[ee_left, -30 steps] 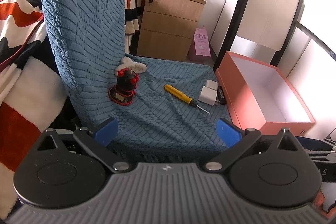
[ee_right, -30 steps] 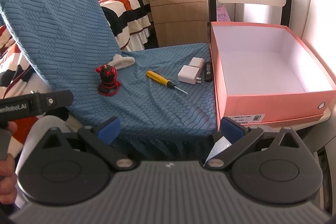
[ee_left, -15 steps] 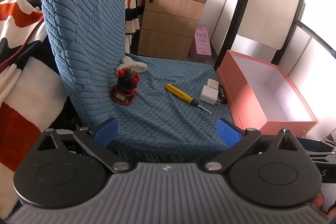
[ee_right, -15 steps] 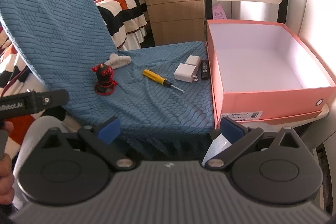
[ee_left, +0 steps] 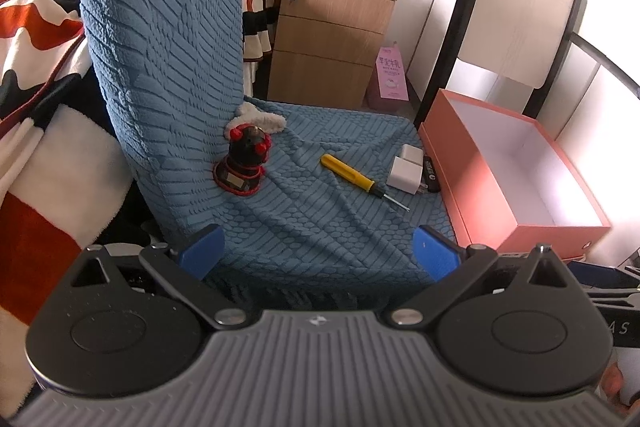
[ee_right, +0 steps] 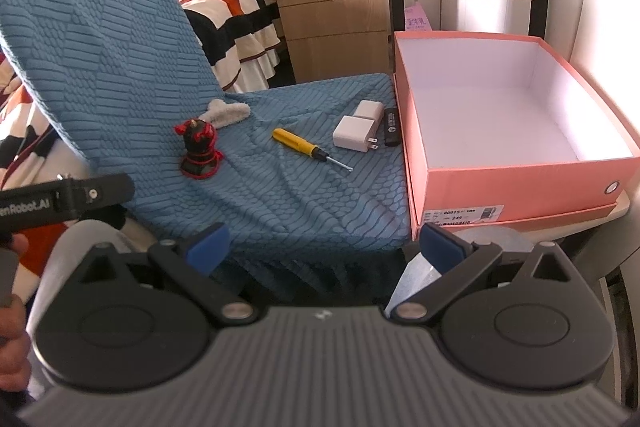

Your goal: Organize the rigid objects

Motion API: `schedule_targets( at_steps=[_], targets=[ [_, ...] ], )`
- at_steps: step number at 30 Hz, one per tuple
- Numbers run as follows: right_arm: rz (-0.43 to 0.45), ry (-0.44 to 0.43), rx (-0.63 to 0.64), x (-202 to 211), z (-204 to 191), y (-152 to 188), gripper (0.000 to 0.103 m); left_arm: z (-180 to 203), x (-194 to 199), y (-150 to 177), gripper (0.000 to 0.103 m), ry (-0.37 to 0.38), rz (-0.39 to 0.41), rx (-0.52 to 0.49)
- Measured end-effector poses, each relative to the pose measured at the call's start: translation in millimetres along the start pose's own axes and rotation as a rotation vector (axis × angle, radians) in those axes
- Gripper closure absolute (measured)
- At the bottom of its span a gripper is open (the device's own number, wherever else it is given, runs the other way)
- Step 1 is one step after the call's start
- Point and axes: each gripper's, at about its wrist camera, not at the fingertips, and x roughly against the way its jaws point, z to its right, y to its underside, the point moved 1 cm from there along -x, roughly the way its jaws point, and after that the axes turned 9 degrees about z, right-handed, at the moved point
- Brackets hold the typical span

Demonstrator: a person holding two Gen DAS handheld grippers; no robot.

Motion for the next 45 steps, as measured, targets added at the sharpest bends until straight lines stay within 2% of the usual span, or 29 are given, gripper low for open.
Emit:
schedule_targets(
  at_steps=[27, 41, 45],
  targets=[
    [-0.038, -0.064, 0.001, -27.1, -0.6, -0.9, 0.000, -9.6, -25.1, 0.7, 0.001, -0.002, -0.022, 0.027],
    [-0.069, -0.112, -0.005, -66.3, -2.4, -9.9, 0.000, -21.6, -68.0, -9.6, 0.001, -0.032, -0.032, 0.024],
    [-0.053, -0.104, -0.004, -80.4, -2.0, -11.7, 0.000, -24.4, -88.8, -14.1, 0.001, -0.028, -0.039, 0.027]
  ],
)
